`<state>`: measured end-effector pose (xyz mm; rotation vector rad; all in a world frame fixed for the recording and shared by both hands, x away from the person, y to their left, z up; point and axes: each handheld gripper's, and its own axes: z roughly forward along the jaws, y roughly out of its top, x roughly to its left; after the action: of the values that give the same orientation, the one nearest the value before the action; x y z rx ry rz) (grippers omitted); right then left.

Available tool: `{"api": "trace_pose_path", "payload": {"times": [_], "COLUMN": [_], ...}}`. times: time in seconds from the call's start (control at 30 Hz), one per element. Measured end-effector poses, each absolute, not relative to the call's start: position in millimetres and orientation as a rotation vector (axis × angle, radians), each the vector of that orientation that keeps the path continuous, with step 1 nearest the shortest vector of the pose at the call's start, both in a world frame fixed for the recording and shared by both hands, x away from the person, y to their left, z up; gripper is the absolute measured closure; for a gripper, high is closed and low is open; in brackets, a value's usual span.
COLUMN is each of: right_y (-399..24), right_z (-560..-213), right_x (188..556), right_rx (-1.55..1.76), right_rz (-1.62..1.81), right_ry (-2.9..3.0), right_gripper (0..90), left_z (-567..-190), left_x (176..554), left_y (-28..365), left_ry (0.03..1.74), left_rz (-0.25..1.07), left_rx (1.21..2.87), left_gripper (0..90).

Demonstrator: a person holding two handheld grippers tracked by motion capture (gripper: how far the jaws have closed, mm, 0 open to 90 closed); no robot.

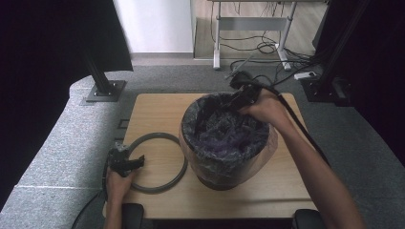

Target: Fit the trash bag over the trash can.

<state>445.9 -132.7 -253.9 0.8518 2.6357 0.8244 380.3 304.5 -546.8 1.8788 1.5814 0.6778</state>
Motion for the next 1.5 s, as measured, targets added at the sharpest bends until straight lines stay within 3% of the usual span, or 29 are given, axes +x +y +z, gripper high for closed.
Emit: {"api": "trace_pose_path", "payload": {"times": [0.1,0.17,0.27,0.4,0.53,0.7,0.9,1.07,1.17,1.23,1.3,1.33,1.5], "right_y": [-155.5,-168.9,-181.5,-185.0,-191.1,-203.2,-203.6,-197.4,-184.2,-175.3,-168.5,-167.3,-182.7], "right_z": [-245.9,-251.5,-269.1,-295.6,-286.6,-263.9,-277.9,-283.8,-286.5,-289.0,-290.8,-288.3,-262.9], "right_x": [444.7,447.5,453.5,459.8,457.1,437.3,419.7,445.7,467.0,477.4,482.2,481.0,454.7], "right_rx": [0.915,0.955,1.017,1.045,1.053,1.066,1.102,1.1,1.042,1.01,1.008,1.015,1.025], "right_rz": [0.767,0.709,0.638,0.588,0.671,0.715,0.581,0.59,0.614,0.644,0.674,0.685,0.716], "right_ry": [2.557,2.541,2.554,2.632,2.578,2.533,2.644,2.601,2.6,2.609,2.592,2.564,2.476], "right_gripper": [44.3,53.1,62.0,66.9,36.1,33.0,59.2,70.7,72.4,67.5,42.6,37.3,33.5], "left_z": [-546.9,-546.8,-546.8,-546.9,-546.8,-546.8,-546.9,-546.9,-546.9,-546.9,-546.9,-546.9,-546.9], "left_x": [380.3,380.3,380.3,380.2,380.2,380.2,380.1,380.0,380.1,380.1,380.1,380.1,380.2], "left_y": [304.4,304.4,304.3,304.3,304.2,304.2,303.5,303.2,303.3,303.3,303.4,303.4,303.4], "left_ry": [1.582,1.582,1.582,1.583,1.583,1.583,1.586,1.587,1.586,1.586,1.585,1.584,1.583], "left_rz": [0.678,0.678,0.678,0.678,0.678,0.678,0.681,0.681,0.681,0.68,0.68,0.68,0.679], "left_rx": [1.878,1.878,1.878,1.878,1.878,1.877,1.875,1.875,1.874,1.875,1.875,1.876,1.877], "left_gripper": [12.3,12.3,12.3,12.3,12.4,12.4,12.4,12.4,12.4,12.3,12.3,12.3,12.3]}}
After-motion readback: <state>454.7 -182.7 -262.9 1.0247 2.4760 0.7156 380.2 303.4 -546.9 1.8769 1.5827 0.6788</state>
